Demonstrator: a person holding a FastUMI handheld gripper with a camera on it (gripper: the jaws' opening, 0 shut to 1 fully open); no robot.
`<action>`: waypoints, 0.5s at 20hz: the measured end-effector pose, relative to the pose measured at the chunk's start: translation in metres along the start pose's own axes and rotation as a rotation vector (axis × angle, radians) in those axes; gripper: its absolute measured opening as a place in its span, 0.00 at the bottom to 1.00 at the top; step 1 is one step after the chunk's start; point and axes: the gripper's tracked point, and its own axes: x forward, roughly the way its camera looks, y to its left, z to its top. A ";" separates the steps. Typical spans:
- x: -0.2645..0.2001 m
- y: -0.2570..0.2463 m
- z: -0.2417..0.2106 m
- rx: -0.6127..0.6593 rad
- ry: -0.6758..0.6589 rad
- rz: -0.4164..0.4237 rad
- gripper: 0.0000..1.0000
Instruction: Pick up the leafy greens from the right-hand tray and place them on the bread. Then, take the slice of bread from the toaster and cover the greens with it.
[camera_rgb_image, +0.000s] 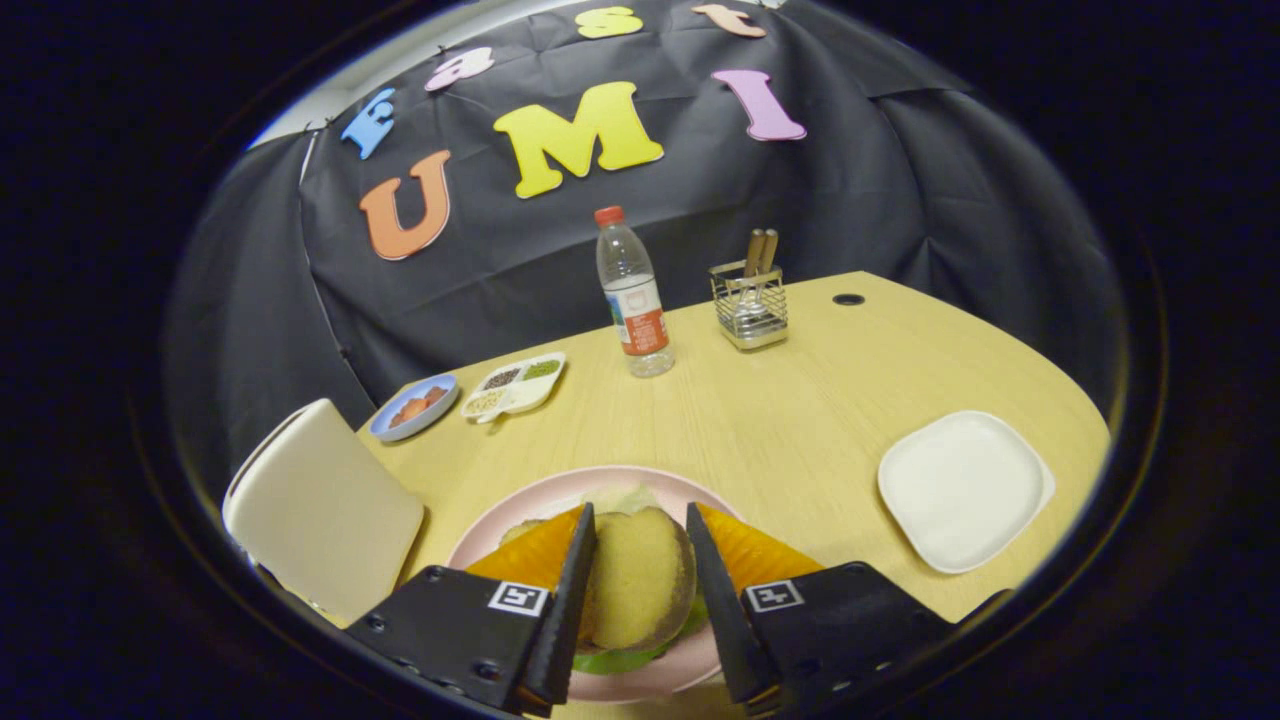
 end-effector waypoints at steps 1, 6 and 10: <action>-0.002 -0.002 0.001 -0.001 -0.002 -0.001 0.59; -0.029 0.009 0.020 -0.037 -0.046 0.023 0.86; -0.081 0.019 0.052 -0.116 -0.135 0.008 0.96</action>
